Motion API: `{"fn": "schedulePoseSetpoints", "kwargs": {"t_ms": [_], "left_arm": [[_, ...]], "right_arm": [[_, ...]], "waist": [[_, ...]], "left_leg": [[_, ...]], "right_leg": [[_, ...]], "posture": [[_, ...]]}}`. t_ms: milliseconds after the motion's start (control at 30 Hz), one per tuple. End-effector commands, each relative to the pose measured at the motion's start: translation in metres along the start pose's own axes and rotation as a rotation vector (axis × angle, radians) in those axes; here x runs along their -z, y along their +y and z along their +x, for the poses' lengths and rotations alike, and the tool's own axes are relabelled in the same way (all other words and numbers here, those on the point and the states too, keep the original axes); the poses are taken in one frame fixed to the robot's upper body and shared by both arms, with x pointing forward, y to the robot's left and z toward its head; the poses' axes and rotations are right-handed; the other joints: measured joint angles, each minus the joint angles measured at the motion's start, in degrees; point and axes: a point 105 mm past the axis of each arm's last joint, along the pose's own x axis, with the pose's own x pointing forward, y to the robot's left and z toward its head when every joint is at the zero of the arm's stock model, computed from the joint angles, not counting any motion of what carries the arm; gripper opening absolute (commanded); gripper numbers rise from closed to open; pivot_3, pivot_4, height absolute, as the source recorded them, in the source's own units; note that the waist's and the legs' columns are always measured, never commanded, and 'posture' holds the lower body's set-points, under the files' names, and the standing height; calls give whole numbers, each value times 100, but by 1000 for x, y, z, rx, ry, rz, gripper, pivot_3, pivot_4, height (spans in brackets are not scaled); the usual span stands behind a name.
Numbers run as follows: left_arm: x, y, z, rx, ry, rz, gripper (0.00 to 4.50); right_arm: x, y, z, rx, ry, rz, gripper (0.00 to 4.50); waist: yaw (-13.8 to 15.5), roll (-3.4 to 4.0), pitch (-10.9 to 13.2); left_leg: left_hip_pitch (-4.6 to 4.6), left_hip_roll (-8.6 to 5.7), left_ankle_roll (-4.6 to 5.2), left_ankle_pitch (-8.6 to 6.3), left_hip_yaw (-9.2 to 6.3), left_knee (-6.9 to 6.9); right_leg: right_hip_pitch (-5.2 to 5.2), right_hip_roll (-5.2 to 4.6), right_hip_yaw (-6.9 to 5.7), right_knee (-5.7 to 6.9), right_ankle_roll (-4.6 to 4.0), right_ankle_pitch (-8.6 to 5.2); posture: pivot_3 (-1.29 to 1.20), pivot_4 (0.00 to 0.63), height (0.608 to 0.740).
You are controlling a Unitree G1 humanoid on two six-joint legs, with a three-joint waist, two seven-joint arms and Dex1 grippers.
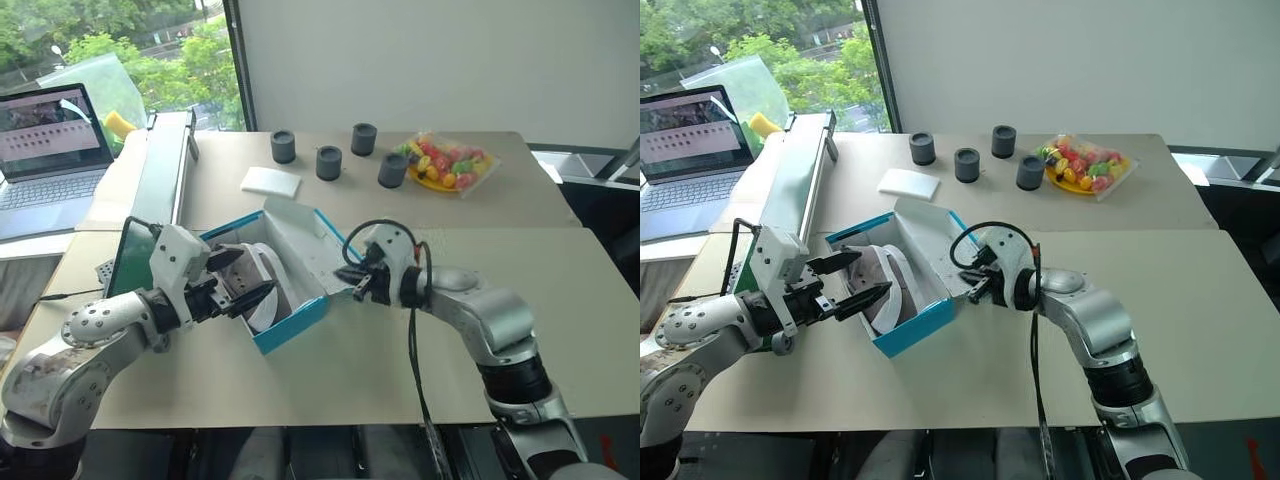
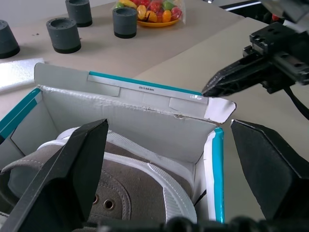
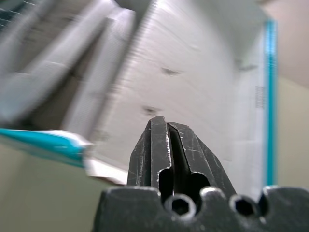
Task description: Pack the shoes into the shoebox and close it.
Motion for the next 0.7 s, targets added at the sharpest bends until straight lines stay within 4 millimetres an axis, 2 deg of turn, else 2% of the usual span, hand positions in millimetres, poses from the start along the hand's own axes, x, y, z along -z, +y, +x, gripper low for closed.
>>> {"fn": "schedulePoseSetpoints", "kwargs": {"t_ms": [33,133,200,267,333,467,600,700], "left_arm": [[-9,1,-3,-9,-23,24,4298],[-10,2,-3,-11,-20,23,4298],[-9,2,-3,-11,-19,20,4298],[-9,2,-2,-10,-18,18,4298],[-9,3,-1,-9,-18,16,4298],[-10,3,0,-5,-23,19,4298],[-11,4,-1,-10,-21,21,4298],[-11,4,-4,-17,-18,23,4298]], "right_arm": [[-19,4,-9,-52,-88,37,294],[-35,13,-32,-226,-137,125,294],[-31,18,-46,-316,-99,123,294],[-19,28,-58,-424,-24,159,294],[-4,37,-62,-473,49,125,294],[41,53,-35,-407,250,27,294],[54,57,-3,-268,285,37,294],[63,41,26,-56,270,116,294]], "waist": [[-7,0,0],[-39,0,0],[-28,0,0],[-11,-1,0],[-2,-2,-1],[-60,-5,-3],[-148,-6,-4],[-150,-11,-7]], "left_leg": [[0,0,0,0,0,0],[2,5,0,0,-3,0],[4,6,1,0,-6,1],[6,6,1,0,-4,3],[6,6,1,0,-5,3],[9,6,1,-1,2,3],[10,5,0,1,5,7],[10,5,-1,1,1,8]], "right_leg": [[-1,1,0,1,0,0],[-1,4,4,7,-1,0],[4,2,3,7,-1,0],[9,1,0,3,0,-1],[12,2,-4,0,0,-2],[10,5,-2,4,-3,-4],[2,5,7,18,-4,-3],[4,7,6,19,-4,-3]], "posture": [[0,150,740],[0,150,740],[0,150,740],[0,150,740],[0,150,740],[0,150,740],[0,150,740],[0,150,740]]}}
